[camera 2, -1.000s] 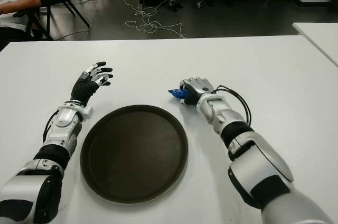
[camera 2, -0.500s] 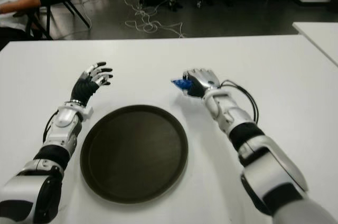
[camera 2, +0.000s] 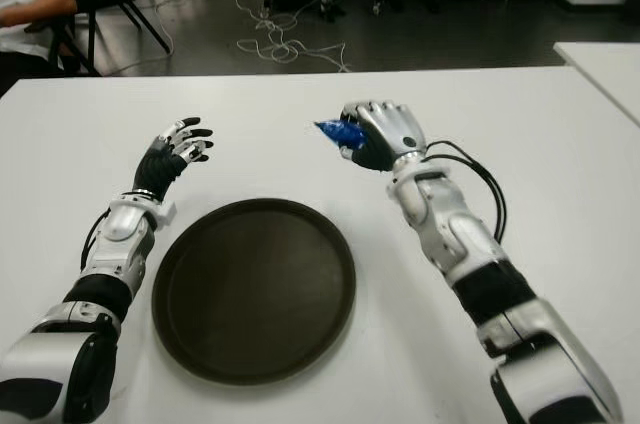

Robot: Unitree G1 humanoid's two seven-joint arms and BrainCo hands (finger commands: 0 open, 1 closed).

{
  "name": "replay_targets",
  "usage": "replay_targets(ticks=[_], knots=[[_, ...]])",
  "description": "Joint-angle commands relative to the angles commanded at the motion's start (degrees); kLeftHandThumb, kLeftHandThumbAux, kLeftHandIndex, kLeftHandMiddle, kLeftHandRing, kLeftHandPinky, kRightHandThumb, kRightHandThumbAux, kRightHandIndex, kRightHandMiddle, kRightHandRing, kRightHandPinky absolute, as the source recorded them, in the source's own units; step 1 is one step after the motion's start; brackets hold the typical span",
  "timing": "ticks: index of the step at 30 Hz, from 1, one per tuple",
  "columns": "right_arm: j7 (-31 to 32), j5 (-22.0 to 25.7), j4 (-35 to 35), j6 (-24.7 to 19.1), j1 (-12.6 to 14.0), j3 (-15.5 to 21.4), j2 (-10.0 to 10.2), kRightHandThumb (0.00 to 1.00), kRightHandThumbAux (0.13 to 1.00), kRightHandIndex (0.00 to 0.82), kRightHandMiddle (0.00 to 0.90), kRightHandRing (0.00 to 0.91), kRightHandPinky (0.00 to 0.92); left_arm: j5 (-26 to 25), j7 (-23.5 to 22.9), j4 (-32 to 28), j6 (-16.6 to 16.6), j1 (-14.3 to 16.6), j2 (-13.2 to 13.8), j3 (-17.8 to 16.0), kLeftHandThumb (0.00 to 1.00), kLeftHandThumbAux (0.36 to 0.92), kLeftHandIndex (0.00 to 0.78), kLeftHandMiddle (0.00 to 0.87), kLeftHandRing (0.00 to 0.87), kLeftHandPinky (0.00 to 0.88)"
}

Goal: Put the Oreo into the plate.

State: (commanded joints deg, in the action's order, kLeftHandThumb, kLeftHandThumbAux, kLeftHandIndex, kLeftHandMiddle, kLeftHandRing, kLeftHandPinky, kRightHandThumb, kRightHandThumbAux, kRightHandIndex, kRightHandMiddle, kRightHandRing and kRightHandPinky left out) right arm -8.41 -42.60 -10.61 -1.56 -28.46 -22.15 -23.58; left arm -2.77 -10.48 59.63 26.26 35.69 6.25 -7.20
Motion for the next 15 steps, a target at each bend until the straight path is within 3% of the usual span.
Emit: replay_targets(ticks=[9, 15], knots=[[-3.71, -1.29, 4.72, 3.44, 3.09, 1.76, 0.21, 0.690, 0.733, 0.430, 0.710, 0.699, 0.660, -0.02, 0.04, 0.11, -0.10, 0.09, 0.01, -0.04, 0.045, 0.665, 0.202, 0.287, 0.272, 0.292], [-5.99, -3.94, 9.11, 5.91, 4.76, 1.01, 0.79, 0.689, 0.734, 0.430, 0.725, 0.707, 0.679, -0.14, -0.13, 0.12, -0.31, 0.20, 0.01, -0.09, 0.046, 0.681, 0.199, 0.282, 0.268, 0.286]])
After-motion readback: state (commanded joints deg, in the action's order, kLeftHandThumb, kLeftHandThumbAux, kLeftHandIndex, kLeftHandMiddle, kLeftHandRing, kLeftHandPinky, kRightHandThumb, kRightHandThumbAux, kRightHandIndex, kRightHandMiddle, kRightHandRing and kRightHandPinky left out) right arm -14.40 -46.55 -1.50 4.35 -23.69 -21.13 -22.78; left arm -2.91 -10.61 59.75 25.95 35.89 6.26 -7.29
